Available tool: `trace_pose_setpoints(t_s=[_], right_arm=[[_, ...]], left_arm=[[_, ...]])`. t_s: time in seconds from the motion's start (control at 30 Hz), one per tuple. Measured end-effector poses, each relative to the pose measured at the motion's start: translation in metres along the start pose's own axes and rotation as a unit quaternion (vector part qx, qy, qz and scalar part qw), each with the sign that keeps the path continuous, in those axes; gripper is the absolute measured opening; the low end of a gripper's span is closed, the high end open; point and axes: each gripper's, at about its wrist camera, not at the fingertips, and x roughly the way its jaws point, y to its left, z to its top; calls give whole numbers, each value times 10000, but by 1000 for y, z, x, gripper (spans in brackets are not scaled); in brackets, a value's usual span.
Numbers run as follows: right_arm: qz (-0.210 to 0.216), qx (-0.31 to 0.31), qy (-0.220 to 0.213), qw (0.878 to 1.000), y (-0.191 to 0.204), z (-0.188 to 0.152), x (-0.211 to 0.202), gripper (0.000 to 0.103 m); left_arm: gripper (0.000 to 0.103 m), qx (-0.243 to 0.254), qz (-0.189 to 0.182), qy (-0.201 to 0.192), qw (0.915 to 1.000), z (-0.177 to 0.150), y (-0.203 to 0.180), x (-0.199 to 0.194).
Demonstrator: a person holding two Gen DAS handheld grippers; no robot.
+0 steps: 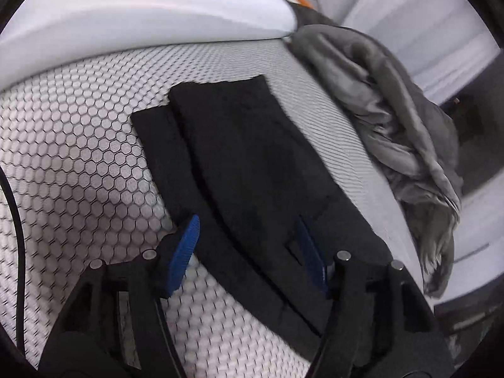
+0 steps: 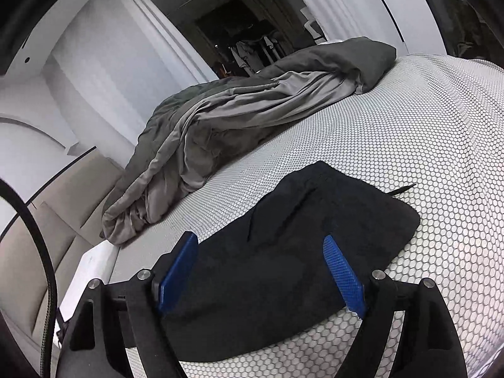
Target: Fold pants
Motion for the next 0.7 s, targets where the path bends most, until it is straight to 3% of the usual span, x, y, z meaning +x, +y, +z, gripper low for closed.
trace_pose_setpoints(t_s=[0.03, 0.1, 0.13, 0.17, 0.2, 0.23, 0.33, 0.4, 0.47, 0.53, 0.67, 0.7], right_arm=[[-5, 31, 2, 10000, -3, 0, 1, 83], [-9, 122, 22, 9999, -10, 0, 4, 83], [-24, 180, 68, 9998, -15, 1, 8, 83], [-57, 235, 109, 9996, -21, 1, 11, 83], [-94, 276, 136, 9995, -24, 1, 13, 83], [-131, 315, 172, 9993, -28, 1, 16, 83], [-180, 380, 198, 9989, -35, 2, 17, 83], [-216, 356, 181, 9990, -37, 3, 15, 83], [-247, 309, 170, 9991, -38, 4, 13, 83], [-246, 320, 198, 9990, -40, 4, 13, 83], [-328, 400, 294, 9982, -44, 2, 15, 83], [-414, 423, 343, 9977, -47, 2, 15, 83]], left_arm=[[60, -76, -32, 15, 10000, 1, 1, 4], [49, -104, -119, -69, 9999, 3, -2, 6], [38, -75, -92, -121, 9999, 5, -3, 7], [18, -23, -36, -207, 9998, 6, -4, 7], [5, 6, 28, -308, 9995, 6, -3, 4], [0, 33, 87, -374, 9993, 7, -2, 2], [0, 87, 158, -684, 9975, 4, 7, -23], [0, 229, 505, -804, 9952, 1, 16, -36], [2, 331, 874, -609, 9938, 3, 23, -29], [9, 92, 699, -346, 9969, 6, 33, -28], [42, -309, 13, -305, 9991, 3, 45, -50], [46, -371, -147, -257, 9989, 2, 46, -53]])
